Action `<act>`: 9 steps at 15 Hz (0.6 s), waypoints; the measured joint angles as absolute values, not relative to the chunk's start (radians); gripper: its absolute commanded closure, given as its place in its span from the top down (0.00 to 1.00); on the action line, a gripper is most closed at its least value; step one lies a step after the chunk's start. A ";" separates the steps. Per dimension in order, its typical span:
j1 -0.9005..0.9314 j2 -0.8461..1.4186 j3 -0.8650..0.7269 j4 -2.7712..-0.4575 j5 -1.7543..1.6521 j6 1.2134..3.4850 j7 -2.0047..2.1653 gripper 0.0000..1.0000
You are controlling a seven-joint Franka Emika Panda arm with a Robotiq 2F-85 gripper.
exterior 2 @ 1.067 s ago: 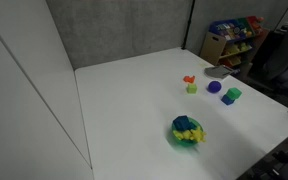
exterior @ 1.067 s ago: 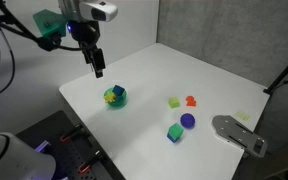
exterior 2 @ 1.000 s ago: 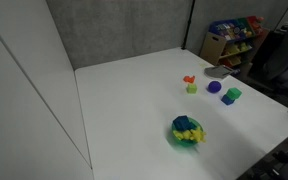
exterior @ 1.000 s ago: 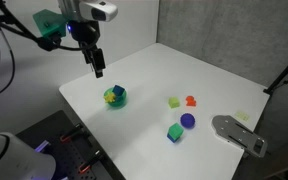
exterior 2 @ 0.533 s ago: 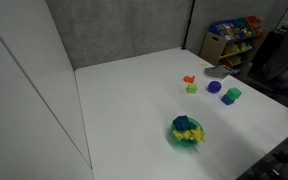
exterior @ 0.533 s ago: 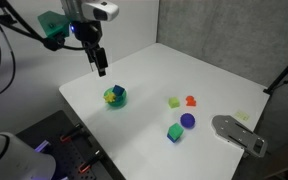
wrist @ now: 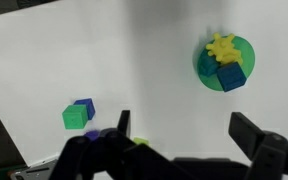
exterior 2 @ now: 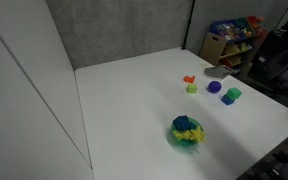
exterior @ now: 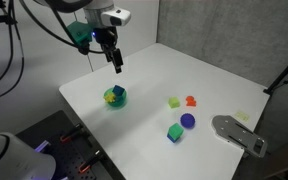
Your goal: Put the green block in the green bowl
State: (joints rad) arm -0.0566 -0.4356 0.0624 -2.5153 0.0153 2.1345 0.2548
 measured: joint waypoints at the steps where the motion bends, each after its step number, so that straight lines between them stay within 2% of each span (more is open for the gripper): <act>1: -0.058 -0.399 0.062 -2.499 0.004 2.156 0.255 1.00; 9: -0.092 -0.090 -0.005 -2.333 -0.099 2.264 0.248 1.00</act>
State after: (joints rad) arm -0.0916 -0.0897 -0.0048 -2.3329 -0.0989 2.2642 0.2482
